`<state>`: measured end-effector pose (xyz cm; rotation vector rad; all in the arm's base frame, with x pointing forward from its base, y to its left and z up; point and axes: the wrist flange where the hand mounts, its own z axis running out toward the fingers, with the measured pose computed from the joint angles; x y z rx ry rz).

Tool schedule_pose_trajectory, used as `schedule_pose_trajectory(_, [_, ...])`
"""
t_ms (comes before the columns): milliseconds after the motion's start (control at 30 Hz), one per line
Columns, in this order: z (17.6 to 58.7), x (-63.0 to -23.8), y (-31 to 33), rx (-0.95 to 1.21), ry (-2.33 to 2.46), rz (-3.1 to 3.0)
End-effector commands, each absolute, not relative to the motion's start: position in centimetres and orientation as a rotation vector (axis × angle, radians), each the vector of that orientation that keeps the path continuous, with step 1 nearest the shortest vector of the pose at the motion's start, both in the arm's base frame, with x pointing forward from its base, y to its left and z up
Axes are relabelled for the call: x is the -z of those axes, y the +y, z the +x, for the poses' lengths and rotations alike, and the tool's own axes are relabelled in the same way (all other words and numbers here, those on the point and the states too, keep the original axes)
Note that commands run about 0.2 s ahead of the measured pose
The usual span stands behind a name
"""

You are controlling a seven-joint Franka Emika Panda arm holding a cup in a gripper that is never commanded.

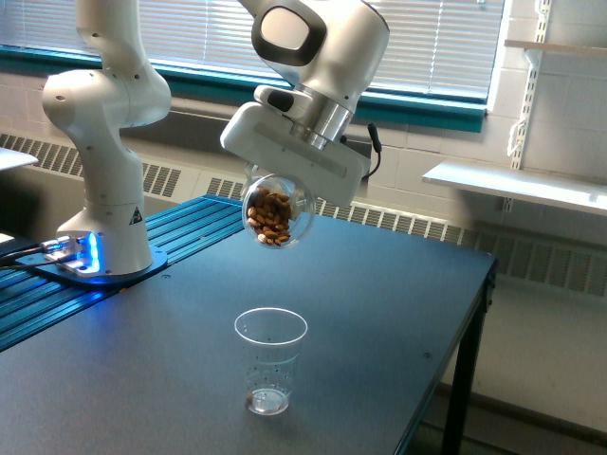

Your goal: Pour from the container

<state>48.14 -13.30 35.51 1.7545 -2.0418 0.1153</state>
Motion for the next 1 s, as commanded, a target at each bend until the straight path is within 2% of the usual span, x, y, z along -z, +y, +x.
schedule_pose_trajectory(33, [48.3,-35.4,-12.9,-0.113,-2.066,1.725])
schedule_pose_trajectory(1000, [48.2,-34.0,-13.6,-0.079,-2.050,1.704])
